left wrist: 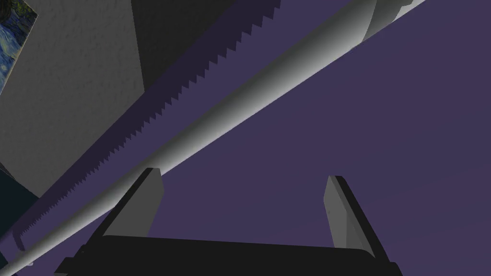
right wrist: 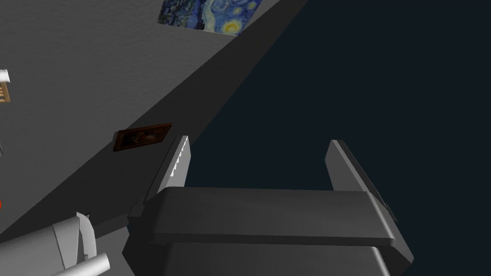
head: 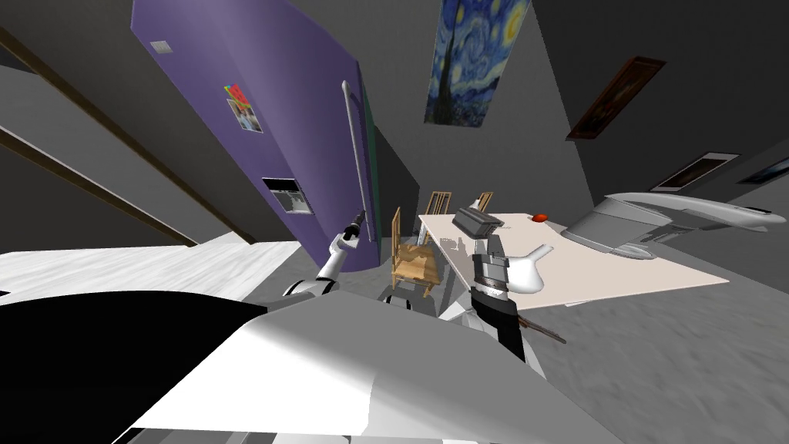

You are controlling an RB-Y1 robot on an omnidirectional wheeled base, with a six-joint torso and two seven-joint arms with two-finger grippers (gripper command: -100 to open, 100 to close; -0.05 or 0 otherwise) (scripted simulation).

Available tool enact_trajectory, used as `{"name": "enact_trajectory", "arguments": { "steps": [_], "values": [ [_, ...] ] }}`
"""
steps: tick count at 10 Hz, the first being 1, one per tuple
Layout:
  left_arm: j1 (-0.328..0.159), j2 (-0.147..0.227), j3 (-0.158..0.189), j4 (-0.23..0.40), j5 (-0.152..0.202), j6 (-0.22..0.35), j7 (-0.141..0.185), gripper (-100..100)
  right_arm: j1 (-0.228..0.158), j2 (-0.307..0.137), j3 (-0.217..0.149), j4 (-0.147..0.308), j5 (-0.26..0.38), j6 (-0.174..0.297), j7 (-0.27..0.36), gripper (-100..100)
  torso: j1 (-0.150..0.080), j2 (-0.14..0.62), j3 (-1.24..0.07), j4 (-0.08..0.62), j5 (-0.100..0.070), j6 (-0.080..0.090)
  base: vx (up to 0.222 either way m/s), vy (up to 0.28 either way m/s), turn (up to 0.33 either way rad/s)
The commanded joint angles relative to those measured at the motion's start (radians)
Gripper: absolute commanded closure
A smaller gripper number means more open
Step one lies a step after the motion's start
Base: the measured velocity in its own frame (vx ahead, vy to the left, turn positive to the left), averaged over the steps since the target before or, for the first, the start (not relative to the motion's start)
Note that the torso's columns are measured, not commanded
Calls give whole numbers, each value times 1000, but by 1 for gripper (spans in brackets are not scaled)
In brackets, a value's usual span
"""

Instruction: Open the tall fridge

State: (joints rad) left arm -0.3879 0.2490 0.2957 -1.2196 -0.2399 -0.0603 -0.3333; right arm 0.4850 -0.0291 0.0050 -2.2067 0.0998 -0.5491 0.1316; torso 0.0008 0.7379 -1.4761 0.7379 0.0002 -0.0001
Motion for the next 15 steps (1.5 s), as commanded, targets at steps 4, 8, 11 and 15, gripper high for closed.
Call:
{"name": "enact_trajectory", "arguments": {
  "steps": [4, 8, 11, 15],
  "values": [
    [-117, 45, 34, 129, -27, 48, -29, -100, 0, 0, 0, 0, 0, 0, 0, 0, -1, 0, 0, 0, 0, 0, 46, -56, -19],
    [-115, 41, 7, 126, -20, 41, -20, 100, 0, 0, 0, 0, 0, 0, 0, 0, 0, 1, 1, 1, 0, 1, -29, 18, -16],
    [-126, 42, -46, 129, -10, 39, -3, 100, -1, 0, 0, 0, 0, 0, 0, 0, 1, 7, 5, 3, 2, 0, -270, 173, -119],
    [-142, 43, -125, 132, 6, 36, 21, 100, -1, 0, 0, 0, 0, 0, 0, 0, 4, 1, 0, 4, 0, -4, -265, 179, -107]
  ]
}}
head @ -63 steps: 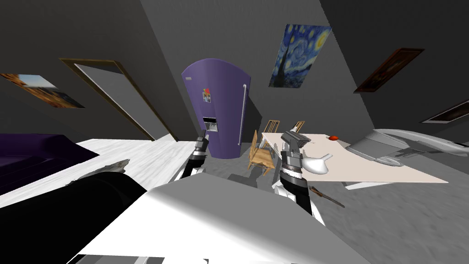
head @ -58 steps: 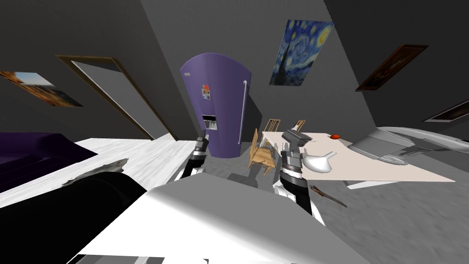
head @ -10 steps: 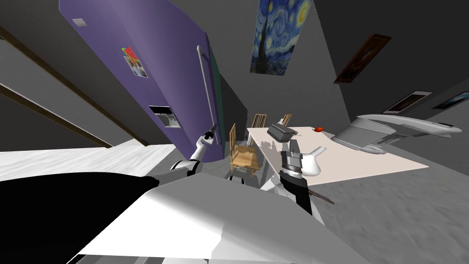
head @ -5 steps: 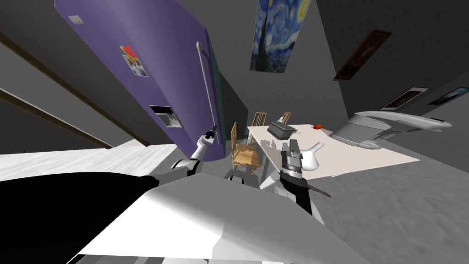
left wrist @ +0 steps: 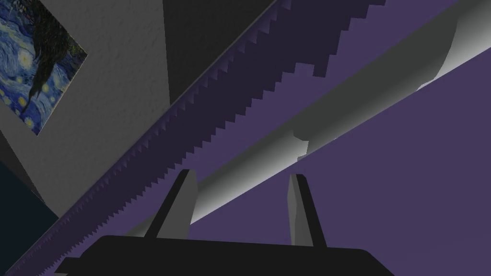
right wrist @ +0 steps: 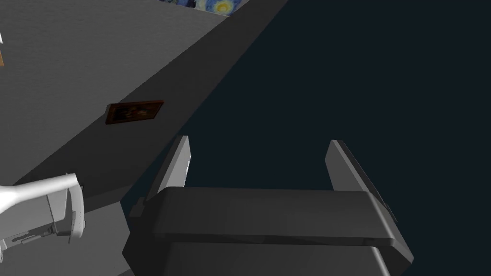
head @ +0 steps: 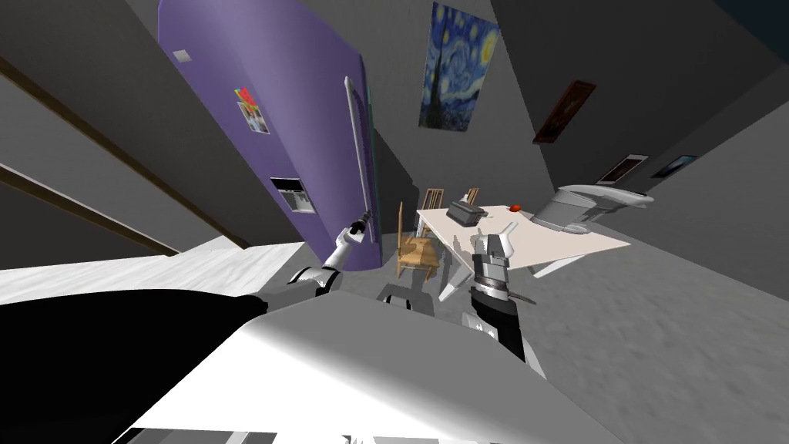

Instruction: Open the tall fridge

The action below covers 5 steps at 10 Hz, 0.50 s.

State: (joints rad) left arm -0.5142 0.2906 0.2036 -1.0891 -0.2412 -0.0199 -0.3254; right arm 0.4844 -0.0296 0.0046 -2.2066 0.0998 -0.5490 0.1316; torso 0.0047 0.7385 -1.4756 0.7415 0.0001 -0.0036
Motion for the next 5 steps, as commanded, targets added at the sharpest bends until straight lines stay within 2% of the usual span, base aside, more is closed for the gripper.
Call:
{"name": "enact_trajectory", "arguments": {
  "steps": [1, 3, 4, 5],
  "values": [
    [-16, 2, -33, 2, 7, -4, 13, 100, 0, 0, 0, 0, 0, 0, 0, 0, -1, 5, 3, -1, 1, 2, -267, 175, -89],
    [-27, 3, -86, 4, 18, -6, 29, 100, 0, 0, 0, 0, 0, 0, 0, 0, -1, 3, 2, 0, 0, -2, -290, 169, -106],
    [-32, 3, -113, 5, 23, -7, 37, 100, 0, 0, 0, 0, 0, 0, 0, 0, -3, 4, 3, 0, 0, 1, -363, 169, -98],
    [-32, 3, -113, 5, 23, -7, 37, 100, 0, 0, 0, 0, 0, 0, 0, 0, -5, 6, 3, -1, 0, 4, -283, 148, -73]
  ]
}}
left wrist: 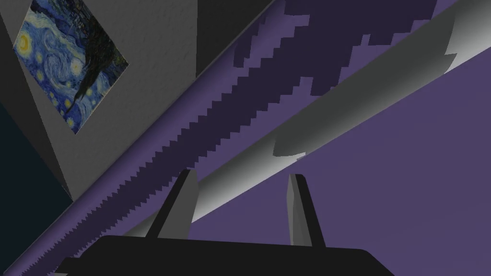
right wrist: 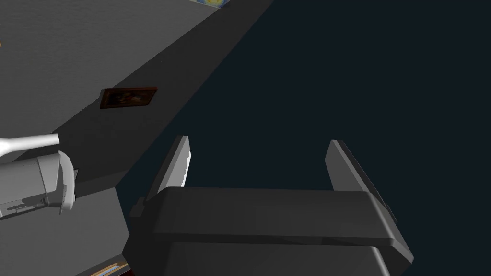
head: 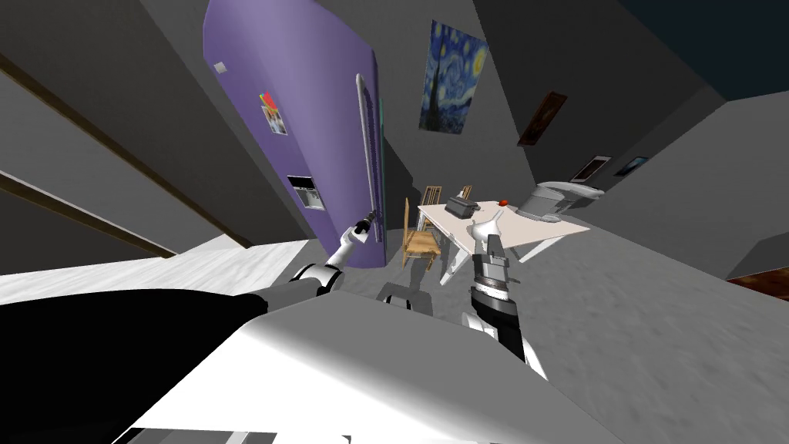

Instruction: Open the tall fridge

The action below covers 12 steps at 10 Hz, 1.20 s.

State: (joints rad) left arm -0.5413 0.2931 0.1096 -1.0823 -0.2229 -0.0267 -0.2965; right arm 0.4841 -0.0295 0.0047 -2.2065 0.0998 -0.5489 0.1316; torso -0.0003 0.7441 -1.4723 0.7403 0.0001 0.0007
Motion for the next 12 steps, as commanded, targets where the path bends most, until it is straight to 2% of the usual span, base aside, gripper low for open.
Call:
{"name": "enact_trajectory", "arguments": {
  "steps": [1, 2, 3, 4, 5, 6, 8, 9, 10, 11, 12],
  "values": [
    [-10, 1, -45, -1, 10, -1, 16, 100, 0, 0, 0, 0, 0, 0, 0, 0, -2, -5, -3, 1, -1, -1, -242, 186, -103],
    [6, 2, -35, -9, 8, 6, 11, 100, 0, 0, 0, 0, 0, 0, 0, 0, 0, -6, -4, 1, -1, 0, -123, 93, -58],
    [5, -2, -66, -10, 12, 6, 19, 100, 1, 0, 0, 0, 0, 0, 0, 0, -4, -12, -7, 1, -2, -3, -99, 131, -87],
    [5, -2, -66, -10, 12, 6, 19, 100, 1, 0, 0, 0, 0, 0, 0, 0, 0, -11, -7, -1, -1, 0, -137, 162, -83],
    [1, -4, -90, -13, 16, 4, 27, 100, 1, 0, 0, 0, 0, 0, 0, 0, 2, -6, -4, -1, 0, -1, -167, 185, -106],
    [1, -4, -90, -13, 16, 4, 27, 100, 1, 0, 0, 0, 0, 0, 0, 0, 3, -3, -2, -2, 1, 0, -141, 156, -79],
    [-8, -7, -139, -18, 24, 0, 42, 100, 0, 0, 0, 0, 0, 0, 0, 0, 4, -3, -2, -1, 1, -3, -213, 203, -114],
    [-8, -7, -139, -18, 24, 0, 42, 100, 0, 0, 0, 0, 0, 0, 0, 0, 3, -1, -1, 0, 1, 0, -213, 213, -80],
    [-13, -9, -163, -20, 28, -2, 50, 100, 0, 0, 0, 0, 0, 0, 0, 0, 3, -3, -2, -1, 1, -4, -190, 226, -81],
    [-13, -9, -163, -20, 28, -2, 50, 100, 0, 0, 0, 0, 0, 0, 0, 0, 4, -6, -3, -1, 1, -3, -162, 177, -78],
    [-17, -11, -187, -23, 32, -4, 57, 100, 1, 0, 0, 0, 0, 0, 0, 0, 3, -8, -5, 0, 0, -6, -174, 196, -100]
  ]
}}
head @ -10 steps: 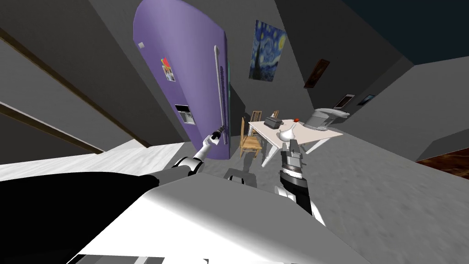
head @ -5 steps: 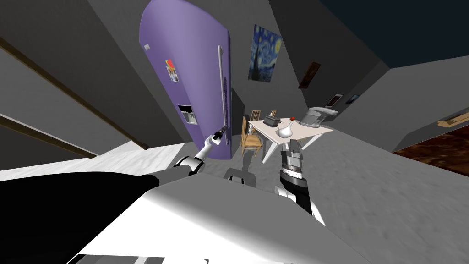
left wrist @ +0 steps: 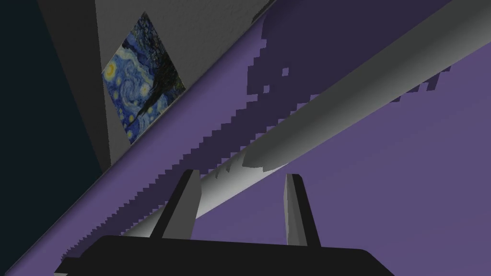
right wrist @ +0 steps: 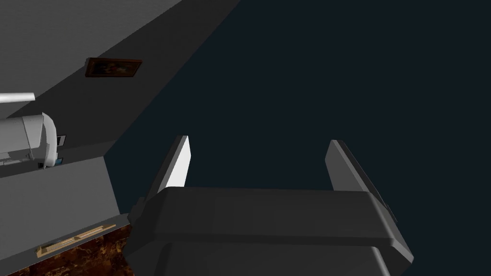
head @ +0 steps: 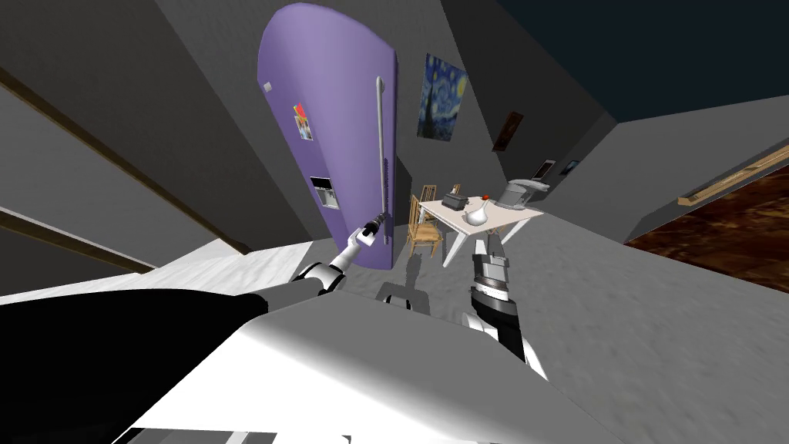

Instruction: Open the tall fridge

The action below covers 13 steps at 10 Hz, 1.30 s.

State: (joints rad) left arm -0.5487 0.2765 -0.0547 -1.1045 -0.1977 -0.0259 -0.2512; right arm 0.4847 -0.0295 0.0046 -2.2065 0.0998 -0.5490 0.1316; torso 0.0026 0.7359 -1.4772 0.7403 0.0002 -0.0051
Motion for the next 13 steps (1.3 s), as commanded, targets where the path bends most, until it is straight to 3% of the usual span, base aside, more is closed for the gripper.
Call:
{"name": "enact_trajectory", "arguments": {
  "steps": [1, 6, 7, 8, 12, 13],
  "values": [
    [-14, 4, -47, -3, 11, -6, 20, 100, 0, 0, 0, 0, 0, 0, 0, 0, 3, 2, 1, 0, 1, 0, -226, 192, -126],
    [-23, 1, -96, -8, 19, -10, 35, 100, 0, 0, 0, 0, 0, 0, 0, 0, -1, 3, 2, 0, 0, 4, -183, 180, -74],
    [-28, -1, -120, -10, 23, -12, 43, 100, 0, 0, 0, 0, 0, 0, 0, 0, -2, 1, 1, 0, 0, 3, -187, 174, -64],
    [-23, 2, -111, -14, 21, -5, 38, 100, 0, 0, 0, 0, 0, 0, 0, 0, -2, 5, 3, 0, 0, 4, -107, 84, -39],
    [-26, -3, -190, -44, 33, -5, 59, 100, 0, 0, 0, 0, 0, 0, 0, 0, 3, 5, 3, -1, 1, 4, -125, 221, -92],
    [-26, -3, -190, -44, 33, -5, 59, 100, 0, 0, 0, 0, 0, 0, 0, 0, 3, 6, 4, 0, 2, 6, -131, 277, -58]
  ]
}}
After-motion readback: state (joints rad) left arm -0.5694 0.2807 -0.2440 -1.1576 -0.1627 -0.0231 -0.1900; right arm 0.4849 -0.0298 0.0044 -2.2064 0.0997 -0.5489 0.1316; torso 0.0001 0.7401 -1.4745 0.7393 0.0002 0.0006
